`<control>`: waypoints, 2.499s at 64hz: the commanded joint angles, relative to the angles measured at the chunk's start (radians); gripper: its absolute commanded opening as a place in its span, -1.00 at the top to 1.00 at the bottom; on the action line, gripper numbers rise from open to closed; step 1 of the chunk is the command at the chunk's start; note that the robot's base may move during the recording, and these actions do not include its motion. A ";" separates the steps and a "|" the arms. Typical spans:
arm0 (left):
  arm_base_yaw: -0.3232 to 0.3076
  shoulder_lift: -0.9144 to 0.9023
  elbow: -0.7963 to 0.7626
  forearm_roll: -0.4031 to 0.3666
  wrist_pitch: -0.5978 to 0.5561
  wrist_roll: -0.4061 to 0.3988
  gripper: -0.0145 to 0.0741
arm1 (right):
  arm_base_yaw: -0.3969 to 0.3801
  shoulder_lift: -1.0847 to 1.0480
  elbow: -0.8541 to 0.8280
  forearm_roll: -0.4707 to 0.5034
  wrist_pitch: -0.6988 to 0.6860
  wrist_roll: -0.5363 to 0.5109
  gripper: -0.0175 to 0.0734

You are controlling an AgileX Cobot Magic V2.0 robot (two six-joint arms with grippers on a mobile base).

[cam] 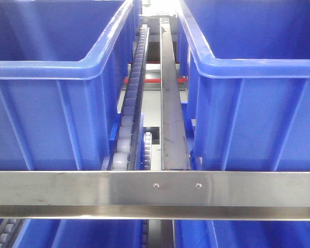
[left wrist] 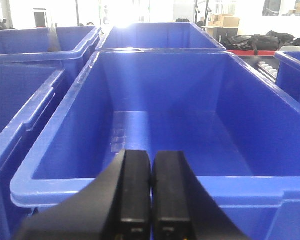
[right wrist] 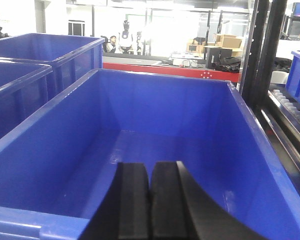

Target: Pick and sort blue part to right shelf

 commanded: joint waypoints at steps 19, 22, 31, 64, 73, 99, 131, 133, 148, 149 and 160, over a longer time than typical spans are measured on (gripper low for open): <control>0.001 -0.096 0.042 0.194 -0.086 -0.159 0.37 | -0.005 0.008 -0.028 -0.008 -0.091 -0.006 0.45; 0.001 -0.117 0.058 0.200 -0.086 -0.194 0.37 | -0.005 0.008 -0.028 -0.008 -0.091 -0.006 0.45; 0.001 -0.142 0.124 0.200 -0.102 -0.199 0.37 | -0.005 0.008 -0.028 -0.008 -0.091 -0.006 0.45; 0.001 -0.142 0.207 0.200 -0.105 -0.199 0.37 | -0.005 0.008 -0.028 -0.008 -0.091 -0.006 0.45; 0.001 -0.142 0.207 0.200 -0.105 -0.199 0.37 | -0.005 0.008 -0.028 -0.008 -0.091 -0.006 0.45; 0.001 -0.142 0.207 0.200 -0.105 -0.199 0.37 | -0.149 -0.174 0.160 -0.007 -0.104 -0.006 0.45; 0.001 -0.140 0.207 0.200 -0.107 -0.199 0.37 | -0.151 -0.234 0.170 -0.008 -0.062 -0.006 0.45; 0.001 -0.140 0.207 0.200 -0.107 -0.199 0.37 | -0.151 -0.234 0.170 -0.008 -0.062 -0.006 0.45; 0.001 -0.140 0.207 0.200 -0.107 -0.199 0.37 | -0.151 -0.234 0.170 -0.008 -0.062 -0.006 0.45; 0.001 -0.140 0.207 0.200 -0.107 -0.199 0.37 | -0.151 -0.234 0.170 -0.008 -0.062 -0.006 0.45; 0.001 -0.140 0.207 0.200 -0.107 -0.199 0.37 | -0.151 -0.234 0.170 -0.008 -0.062 -0.006 0.45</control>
